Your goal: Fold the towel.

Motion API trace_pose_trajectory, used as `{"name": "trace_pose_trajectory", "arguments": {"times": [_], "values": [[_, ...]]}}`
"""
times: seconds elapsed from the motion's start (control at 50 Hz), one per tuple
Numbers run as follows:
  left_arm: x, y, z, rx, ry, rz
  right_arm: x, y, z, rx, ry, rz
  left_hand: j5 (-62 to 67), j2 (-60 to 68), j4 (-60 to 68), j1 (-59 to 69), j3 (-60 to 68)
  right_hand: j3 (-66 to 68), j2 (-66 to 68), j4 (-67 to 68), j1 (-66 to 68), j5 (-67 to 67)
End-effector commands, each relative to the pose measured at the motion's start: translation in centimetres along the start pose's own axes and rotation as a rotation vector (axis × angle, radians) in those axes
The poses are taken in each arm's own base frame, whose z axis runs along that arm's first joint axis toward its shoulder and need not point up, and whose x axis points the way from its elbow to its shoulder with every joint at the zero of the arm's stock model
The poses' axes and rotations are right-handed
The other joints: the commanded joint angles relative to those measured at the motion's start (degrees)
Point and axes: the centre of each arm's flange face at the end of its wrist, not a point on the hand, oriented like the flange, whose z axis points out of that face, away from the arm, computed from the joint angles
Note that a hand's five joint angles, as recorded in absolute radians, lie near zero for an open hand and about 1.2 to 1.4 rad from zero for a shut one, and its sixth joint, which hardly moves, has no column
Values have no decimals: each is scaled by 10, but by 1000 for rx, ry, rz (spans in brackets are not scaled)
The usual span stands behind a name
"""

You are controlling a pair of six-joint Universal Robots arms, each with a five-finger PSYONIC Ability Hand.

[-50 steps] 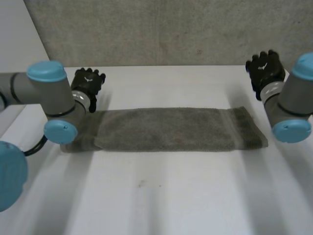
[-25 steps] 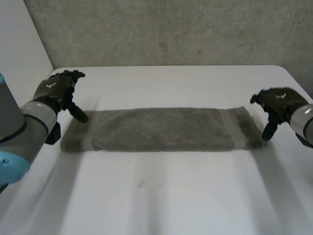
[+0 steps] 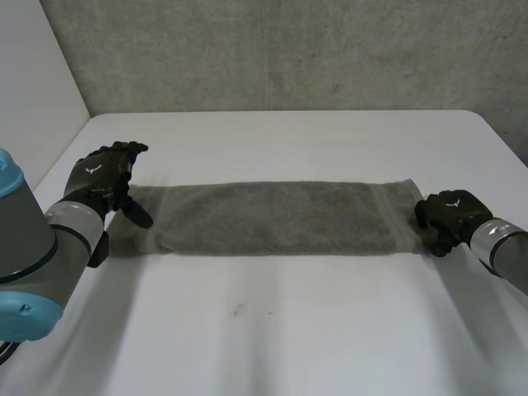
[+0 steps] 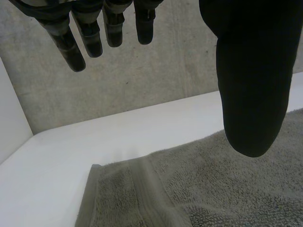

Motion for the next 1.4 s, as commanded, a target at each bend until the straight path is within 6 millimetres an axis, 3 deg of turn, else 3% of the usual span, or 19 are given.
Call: {"name": "trace_pose_trajectory", "arguments": {"times": [0.02,0.16,0.26,0.44,0.48,0.54,0.58,0.6,0.68,0.7,0.74,0.76,0.86,1.02,1.08,1.12,1.2,1.3,1.4], "values": [[1,1,0,-4,2,0,12,7,6,-11,45,-48,-17,5,4,-2,5,388,383,389,444,408],[1,2,-1,-6,2,0,58,10,1,-83,303,-72,-17,5,4,-2,5,388,383,389,444,408],[1,1,-3,-4,4,1,122,16,-11,-171,551,-248,-17,5,4,-2,5,388,383,389,444,408],[0,-2,-4,4,1,0,136,-15,-17,-74,579,-350,-17,5,4,-2,5,388,383,389,444,408],[1,-2,-4,7,2,0,112,-56,-22,75,540,-335,-17,5,4,-2,5,388,383,389,444,408],[1,-2,-4,7,2,0,92,-78,-24,160,499,-332,-17,5,4,-2,5,388,383,389,444,408],[1,-2,-5,7,2,0,45,-108,-25,298,392,-352,-17,5,4,-2,5,388,383,389,444,408],[1,-2,-5,7,2,0,45,-108,-25,299,391,-352,-17,5,4,-2,5,388,383,389,444,408],[2,-1,-5,4,1,1,-44,-134,-34,456,177,-407,-17,5,4,-2,5,388,383,389,444,408],[2,-1,-5,4,1,1,-45,-134,-34,457,176,-407,-17,5,4,-2,5,388,383,389,444,408],[2,-2,-5,5,1,1,-102,-137,-43,532,26,-438,-17,5,4,-2,5,388,383,389,444,408],[2,-2,-5,5,1,1,-102,-137,-43,533,25,-438,-17,5,4,-2,5,388,383,389,444,408],[2,-1,-5,4,3,1,-197,-113,-49,566,-233,-483,-17,5,4,-2,5,388,383,389,444,408],[4,2,-6,-6,8,2,-255,-77,-51,526,-380,-559,-17,5,4,-2,5,297,292,298,353,317],[5,3,-7,-11,11,3,-256,-77,-52,525,-379,-570,-17,5,4,-2,5,99,94,100,156,119],[6,4,-7,-11,17,4,-248,-82,-51,517,-345,-560,-17,5,4,-2,5,-312,-317,-311,-256,-292],[9,2,-7,-6,27,8,-231,-100,-59,526,-302,-511,-17,5,4,-2,5,-312,-317,-311,-256,-292],[22,-8,-7,32,64,13,-150,-111,-58,404,-168,-203,-17,5,4,-2,5,-312,-317,-311,-256,-292],[52,-22,-8,88,151,29,-106,-101,-63,307,-125,-1,-15,7,6,1,7,-312,-317,-311,-256,-292]]}}
